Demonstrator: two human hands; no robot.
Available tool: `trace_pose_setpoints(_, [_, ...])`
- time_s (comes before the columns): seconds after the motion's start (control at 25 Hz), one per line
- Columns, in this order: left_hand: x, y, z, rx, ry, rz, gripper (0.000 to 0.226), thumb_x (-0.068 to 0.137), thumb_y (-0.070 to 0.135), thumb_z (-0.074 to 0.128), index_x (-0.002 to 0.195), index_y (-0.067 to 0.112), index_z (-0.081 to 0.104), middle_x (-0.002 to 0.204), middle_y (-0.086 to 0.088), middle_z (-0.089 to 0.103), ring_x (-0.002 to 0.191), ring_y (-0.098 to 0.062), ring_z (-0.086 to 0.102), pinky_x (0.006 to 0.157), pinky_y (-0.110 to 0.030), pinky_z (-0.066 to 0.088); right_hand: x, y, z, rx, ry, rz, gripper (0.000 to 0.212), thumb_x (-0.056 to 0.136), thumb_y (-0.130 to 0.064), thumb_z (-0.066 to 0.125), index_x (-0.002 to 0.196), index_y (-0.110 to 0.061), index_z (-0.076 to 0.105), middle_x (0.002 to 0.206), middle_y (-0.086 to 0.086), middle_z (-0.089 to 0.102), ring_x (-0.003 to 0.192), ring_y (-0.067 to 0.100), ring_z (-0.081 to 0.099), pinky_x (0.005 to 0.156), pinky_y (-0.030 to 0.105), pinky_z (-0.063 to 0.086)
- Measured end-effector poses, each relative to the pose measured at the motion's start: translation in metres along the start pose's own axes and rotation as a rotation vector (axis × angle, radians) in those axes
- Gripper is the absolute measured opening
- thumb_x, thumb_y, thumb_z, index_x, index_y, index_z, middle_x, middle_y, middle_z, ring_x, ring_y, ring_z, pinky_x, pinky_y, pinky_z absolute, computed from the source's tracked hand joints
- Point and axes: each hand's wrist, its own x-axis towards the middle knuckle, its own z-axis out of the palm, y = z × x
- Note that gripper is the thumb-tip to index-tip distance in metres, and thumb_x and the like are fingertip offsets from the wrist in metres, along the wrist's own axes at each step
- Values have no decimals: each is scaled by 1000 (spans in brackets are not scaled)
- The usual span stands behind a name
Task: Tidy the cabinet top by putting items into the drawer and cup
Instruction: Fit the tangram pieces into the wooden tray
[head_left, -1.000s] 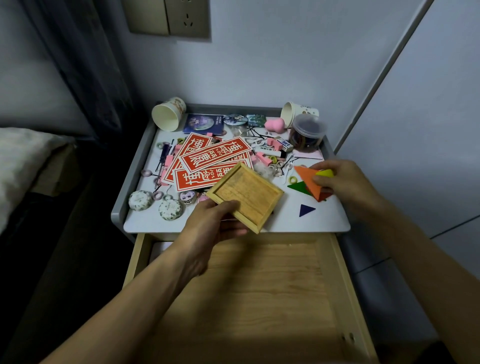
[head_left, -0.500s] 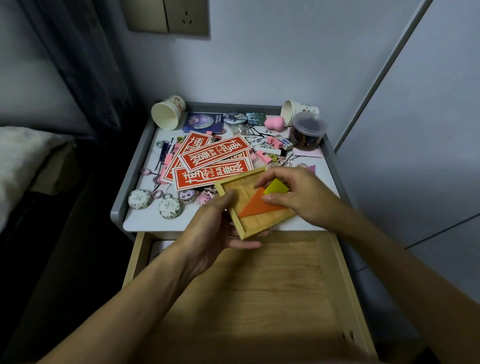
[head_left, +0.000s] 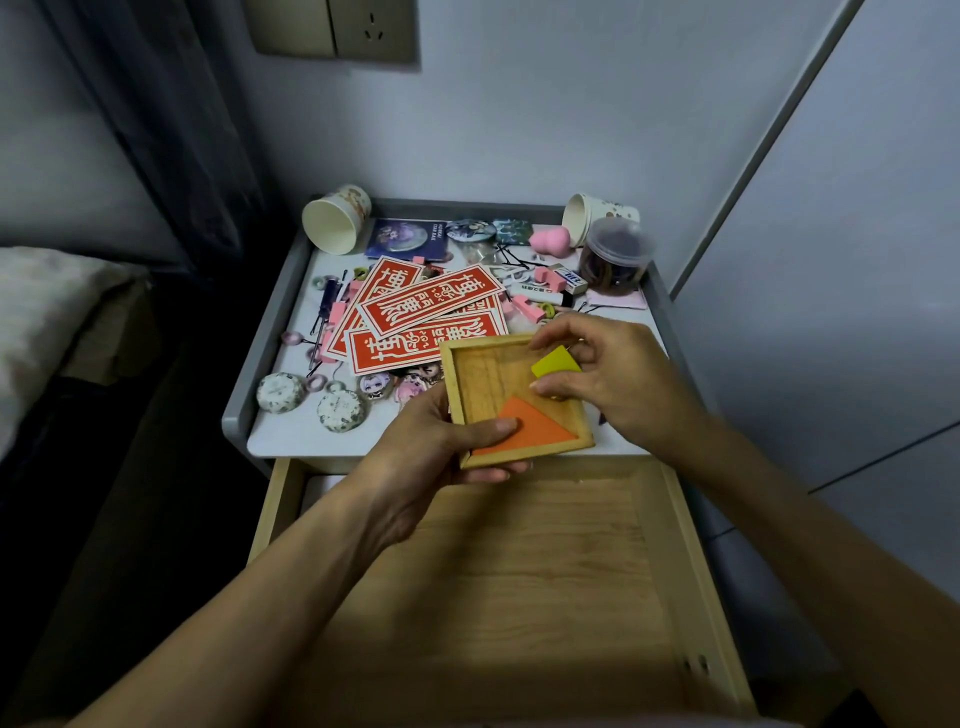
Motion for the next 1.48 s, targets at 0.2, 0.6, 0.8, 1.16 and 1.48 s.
trace_pose_setpoints(0.2, [1,-1,-2,95,-47,-4,39,83,5,71,120,7,59,98,-20,73,75,-31,73,53,-23,57,-1,3,9,-234,-88,-186,28,69,-15,85,93,-19,70,100,-10,58,97,9,57,85,29,51])
trace_pose_setpoints(0.6, [-4,11,-6,180,-39,7,41,85,2,68,123,9,54,98,-20,73,72,-30,71,49,-21,53,-7,5,-6,256,-92,218,36,85,-3,69,117,-14,59,104,1,68,89,6,68,80,24,58])
trace_pose_setpoints(0.8, [-1,4,-3,-63,217,-22,39,81,6,74,117,7,58,99,-15,74,79,-27,72,58,-27,59,-14,4,7,448,66,378,34,87,-1,67,117,-9,56,99,8,71,71,5,71,55,16,52])
trace_pose_setpoints(1.16, [1,5,-10,-138,375,51,45,83,-1,71,122,7,52,113,-13,65,97,-31,69,69,-33,62,-1,49,-32,-642,234,284,30,88,-30,69,115,-19,64,109,1,64,89,15,58,73,31,46])
trace_pose_setpoints(1.48, [2,4,-9,-130,333,45,41,83,-3,70,119,8,53,112,-13,66,95,-31,70,71,-34,61,4,79,-32,-695,109,435,38,82,-35,75,111,-14,62,105,5,62,89,16,54,74,35,49])
